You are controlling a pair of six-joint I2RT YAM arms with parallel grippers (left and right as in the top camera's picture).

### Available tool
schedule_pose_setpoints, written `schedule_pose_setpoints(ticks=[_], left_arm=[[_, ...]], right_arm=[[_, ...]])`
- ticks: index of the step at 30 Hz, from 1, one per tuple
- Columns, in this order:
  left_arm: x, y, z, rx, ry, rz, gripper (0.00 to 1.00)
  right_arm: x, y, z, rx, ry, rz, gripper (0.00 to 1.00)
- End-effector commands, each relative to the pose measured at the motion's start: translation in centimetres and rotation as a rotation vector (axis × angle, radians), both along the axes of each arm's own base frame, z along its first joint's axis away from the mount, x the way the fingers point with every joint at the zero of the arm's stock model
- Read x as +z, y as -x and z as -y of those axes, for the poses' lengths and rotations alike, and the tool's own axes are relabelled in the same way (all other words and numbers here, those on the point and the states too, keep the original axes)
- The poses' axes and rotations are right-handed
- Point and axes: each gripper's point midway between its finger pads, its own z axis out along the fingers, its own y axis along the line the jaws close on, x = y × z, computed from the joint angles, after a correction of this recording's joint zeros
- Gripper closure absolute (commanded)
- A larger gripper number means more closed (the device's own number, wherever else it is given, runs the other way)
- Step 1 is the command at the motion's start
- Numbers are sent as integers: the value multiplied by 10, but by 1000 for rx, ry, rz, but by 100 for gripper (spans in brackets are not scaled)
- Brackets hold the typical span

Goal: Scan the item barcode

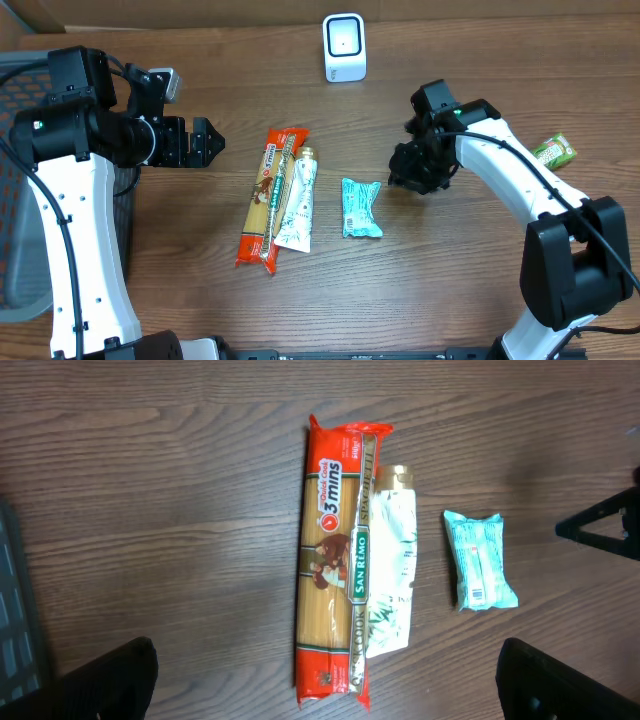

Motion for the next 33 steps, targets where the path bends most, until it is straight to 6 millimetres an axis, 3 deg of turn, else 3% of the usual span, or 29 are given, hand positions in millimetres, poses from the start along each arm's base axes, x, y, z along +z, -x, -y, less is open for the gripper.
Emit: schedule_pose_setpoints(ticks=[1,9,21,23,25,27,33], left_arm=[[4,-2,3,-27,-3,21,0],[4,-2,3,-27,-3,21,1],[4,-2,3,-27,-3,21,0],[4,-2,3,-27,-3,21,0],[4,-2,3,-27,-3,21,1],[4,-2,3,-27,-3,21,0],[4,-2,3,-27,-3,21,0]], right_arm=[[10,8,-32,98,-117,12,93],[-12,25,-51,77,-119,-17,96],[-68,52,-42,-22,-110,-133,96],[-71,51,-41,-30,-117,-148,91],[-71,48,-38,-45,-129,-152,76],[-66,42,-35,-53,-133,-144,68],[-19,15,-33,25,-142,-70,62]])
